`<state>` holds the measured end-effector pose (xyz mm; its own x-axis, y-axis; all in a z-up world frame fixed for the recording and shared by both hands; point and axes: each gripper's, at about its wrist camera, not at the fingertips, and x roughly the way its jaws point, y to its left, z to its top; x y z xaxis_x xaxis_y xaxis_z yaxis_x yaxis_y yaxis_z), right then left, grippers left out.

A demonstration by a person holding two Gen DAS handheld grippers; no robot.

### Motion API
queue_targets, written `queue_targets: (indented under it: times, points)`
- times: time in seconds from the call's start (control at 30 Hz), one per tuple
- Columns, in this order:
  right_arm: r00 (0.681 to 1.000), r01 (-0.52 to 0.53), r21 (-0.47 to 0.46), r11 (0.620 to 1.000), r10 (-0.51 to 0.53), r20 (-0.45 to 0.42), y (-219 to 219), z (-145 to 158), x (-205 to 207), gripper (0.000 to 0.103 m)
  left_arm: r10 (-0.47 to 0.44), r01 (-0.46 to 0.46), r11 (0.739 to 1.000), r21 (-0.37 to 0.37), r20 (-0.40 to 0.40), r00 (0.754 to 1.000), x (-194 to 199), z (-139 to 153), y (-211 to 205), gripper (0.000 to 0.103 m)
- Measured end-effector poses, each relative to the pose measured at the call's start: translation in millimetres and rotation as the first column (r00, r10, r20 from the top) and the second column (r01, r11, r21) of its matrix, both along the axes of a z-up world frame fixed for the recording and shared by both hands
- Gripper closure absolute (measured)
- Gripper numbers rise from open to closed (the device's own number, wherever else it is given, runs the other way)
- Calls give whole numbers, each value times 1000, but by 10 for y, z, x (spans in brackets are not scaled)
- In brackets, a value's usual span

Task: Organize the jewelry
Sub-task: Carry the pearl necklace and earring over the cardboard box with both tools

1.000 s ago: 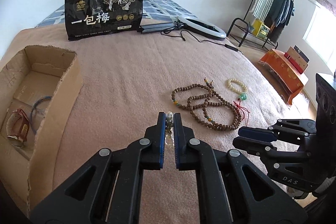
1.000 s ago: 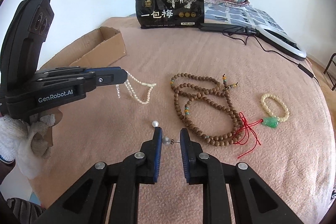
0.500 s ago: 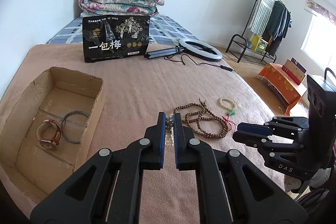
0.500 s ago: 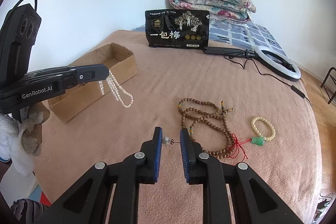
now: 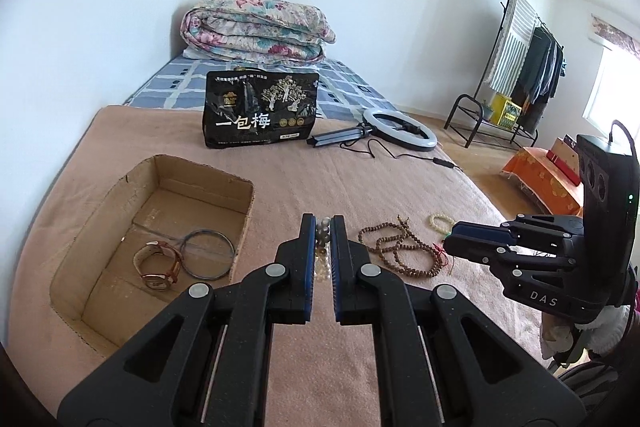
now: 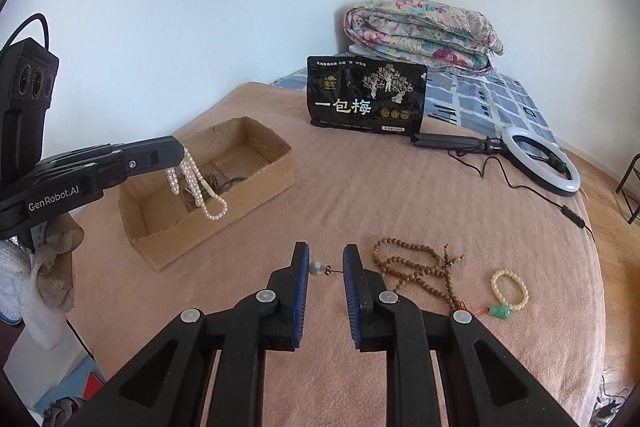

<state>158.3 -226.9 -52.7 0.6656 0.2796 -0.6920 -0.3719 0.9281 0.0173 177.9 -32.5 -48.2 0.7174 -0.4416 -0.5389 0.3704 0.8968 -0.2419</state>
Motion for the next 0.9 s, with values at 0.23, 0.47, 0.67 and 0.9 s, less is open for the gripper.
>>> queue_targets:
  times: [0.23,0.47,0.67,0.9]
  points:
    - [998,-52,19,998,51,20,381,136,139,87,57,-57,998,9,24,998,-55,94,366,98]
    - [994,-112,8,994,112,13,819,107,300,87,121,-122,992,23,26,992,-48,77,733,98]
    - [989,-149,10,989,149,2,1070,69,399,87,160,-161,986,36,19,987,-33,10,972,98]
    - [986,-168,23,985,169,-12,1302,24,503,87,200,-200,978,63,14,980,-37,-73,1195,98]
